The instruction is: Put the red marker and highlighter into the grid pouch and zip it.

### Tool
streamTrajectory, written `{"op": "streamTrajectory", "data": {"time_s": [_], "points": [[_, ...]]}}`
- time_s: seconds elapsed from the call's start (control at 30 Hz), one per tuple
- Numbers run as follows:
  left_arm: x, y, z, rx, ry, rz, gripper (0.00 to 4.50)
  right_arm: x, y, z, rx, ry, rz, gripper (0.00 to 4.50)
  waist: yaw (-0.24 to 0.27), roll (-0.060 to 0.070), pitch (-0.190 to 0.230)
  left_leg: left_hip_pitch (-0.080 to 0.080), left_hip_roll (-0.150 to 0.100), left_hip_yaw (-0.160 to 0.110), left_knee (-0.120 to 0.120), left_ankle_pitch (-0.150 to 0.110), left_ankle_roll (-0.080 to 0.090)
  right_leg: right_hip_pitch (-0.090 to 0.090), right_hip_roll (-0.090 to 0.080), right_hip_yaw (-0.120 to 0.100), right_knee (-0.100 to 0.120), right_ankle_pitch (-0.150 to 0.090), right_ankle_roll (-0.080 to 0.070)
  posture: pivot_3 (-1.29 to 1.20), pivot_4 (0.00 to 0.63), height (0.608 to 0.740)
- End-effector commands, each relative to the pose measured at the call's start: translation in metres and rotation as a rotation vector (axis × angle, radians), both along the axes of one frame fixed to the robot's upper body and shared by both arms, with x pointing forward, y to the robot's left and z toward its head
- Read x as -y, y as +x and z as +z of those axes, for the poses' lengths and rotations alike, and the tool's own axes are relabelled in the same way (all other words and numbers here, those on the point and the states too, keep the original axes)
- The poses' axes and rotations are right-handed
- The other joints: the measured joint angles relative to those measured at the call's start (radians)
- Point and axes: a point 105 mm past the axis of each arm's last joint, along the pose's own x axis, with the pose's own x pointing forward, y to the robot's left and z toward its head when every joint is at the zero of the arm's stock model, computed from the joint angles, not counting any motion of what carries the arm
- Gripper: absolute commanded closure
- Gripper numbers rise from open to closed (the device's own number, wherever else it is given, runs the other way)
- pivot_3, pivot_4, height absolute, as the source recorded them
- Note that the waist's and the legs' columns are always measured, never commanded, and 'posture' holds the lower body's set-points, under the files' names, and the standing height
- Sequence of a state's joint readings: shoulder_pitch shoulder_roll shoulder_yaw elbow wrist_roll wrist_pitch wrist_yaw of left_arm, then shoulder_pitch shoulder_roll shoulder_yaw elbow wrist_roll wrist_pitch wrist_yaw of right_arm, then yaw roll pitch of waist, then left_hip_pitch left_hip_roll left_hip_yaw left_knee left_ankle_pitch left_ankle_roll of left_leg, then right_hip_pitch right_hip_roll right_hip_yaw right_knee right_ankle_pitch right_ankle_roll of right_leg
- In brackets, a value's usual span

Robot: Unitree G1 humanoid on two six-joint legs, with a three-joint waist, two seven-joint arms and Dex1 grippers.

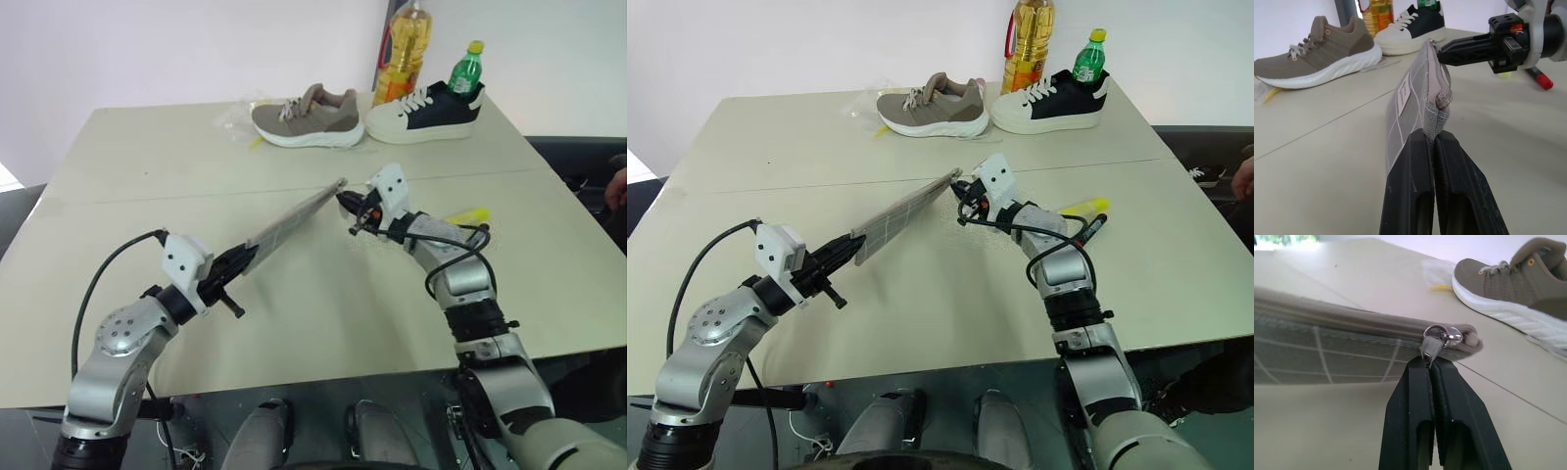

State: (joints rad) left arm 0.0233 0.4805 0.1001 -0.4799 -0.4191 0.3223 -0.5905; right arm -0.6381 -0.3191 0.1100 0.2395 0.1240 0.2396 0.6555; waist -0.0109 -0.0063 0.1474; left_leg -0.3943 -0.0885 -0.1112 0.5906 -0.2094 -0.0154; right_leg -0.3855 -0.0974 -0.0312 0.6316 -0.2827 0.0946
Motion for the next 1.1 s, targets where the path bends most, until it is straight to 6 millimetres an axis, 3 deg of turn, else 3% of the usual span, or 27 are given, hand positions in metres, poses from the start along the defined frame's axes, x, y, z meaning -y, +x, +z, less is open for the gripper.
{"op": "streamTrajectory", "data": {"time_s": [0.03, 0.27, 0.53, 0.73, 0.87, 0.97, 1.07, 1.1], "points": [[0.004, 0.002, 0.009, 0.057, 0.020, -0.005, 4.50, -0.019, -0.018, 0.015, 0.096, -0.069, 0.137, 4.45, 0.000, 0.000, 0.000, 0.000, 0.000, 0.000, 0.000, 0.000, 0.000, 0.000, 0.000, 0.000, 0.000, 0.000, 0.000, 0.00, 0.150, 0.738], [0.015, 0.010, 0.003, 0.069, 0.027, -0.003, 4.50, -0.038, -0.050, 0.015, 0.134, -0.201, 0.344, 4.45, 0.001, 0.000, 0.000, 0.000, 0.000, 0.000, 0.000, 0.000, 0.000, 0.000, 0.000, 0.000, 0.000, 0.000, 0.000, 0.00, 0.150, 0.738], [0.056, 0.024, -0.008, 0.066, -0.004, -0.050, 4.50, -0.070, -0.108, 0.018, 0.124, -0.292, 0.640, 4.45, 0.013, -0.002, 0.001, -0.001, 0.000, 0.000, 0.001, 0.000, 0.000, 0.001, 0.000, 0.000, -0.001, 0.000, 0.000, 0.00, 0.150, 0.738], [0.066, 0.026, -0.005, 0.077, -0.041, -0.059, 4.50, -0.071, -0.108, 0.016, 0.124, -0.315, 0.610, 4.45, 0.022, -0.002, 0.001, -0.001, 0.000, 0.000, 0.001, 0.000, 0.000, 0.000, 0.000, 0.000, -0.001, 0.000, 0.000, 0.00, 0.150, 0.738], [0.062, 0.029, -0.004, 0.090, -0.035, -0.034, 4.50, -0.055, -0.098, 0.019, 0.133, -0.352, 0.553, 4.45, 0.025, -0.002, 0.001, -0.001, 0.000, 0.000, 0.001, 0.000, 0.000, 0.001, 0.000, 0.000, -0.002, 0.000, 0.000, 0.00, 0.150, 0.738], [0.054, 0.032, -0.002, 0.107, -0.025, 0.001, 4.50, -0.041, -0.091, 0.025, 0.104, -0.348, 0.520, 3.55, 0.025, -0.002, 0.001, -0.002, 0.000, 0.000, 0.002, 0.000, 0.000, 0.001, 0.000, 0.000, -0.002, 0.000, 0.000, 0.00, 0.150, 0.738], [0.045, 0.036, 0.000, 0.122, -0.018, 0.046, 4.50, -0.029, -0.089, 0.032, 0.100, -0.344, 0.501, 2.00, 0.025, -0.003, 0.001, -0.002, 0.000, 0.000, 0.002, 0.000, 0.000, 0.001, 0.000, 0.000, -0.002, 0.000, 0.000, 0.00, 0.150, 0.738], [0.042, 0.038, 0.001, 0.131, -0.017, 0.068, 4.50, -0.021, -0.084, 0.044, 0.102, -0.293, 0.459, 1.46, 0.024, -0.003, 0.001, -0.002, 0.000, 0.000, 0.002, 0.000, 0.000, 0.000, 0.000, 0.000, -0.002, 0.000, 0.000, 0.00, 0.150, 0.738]]}}
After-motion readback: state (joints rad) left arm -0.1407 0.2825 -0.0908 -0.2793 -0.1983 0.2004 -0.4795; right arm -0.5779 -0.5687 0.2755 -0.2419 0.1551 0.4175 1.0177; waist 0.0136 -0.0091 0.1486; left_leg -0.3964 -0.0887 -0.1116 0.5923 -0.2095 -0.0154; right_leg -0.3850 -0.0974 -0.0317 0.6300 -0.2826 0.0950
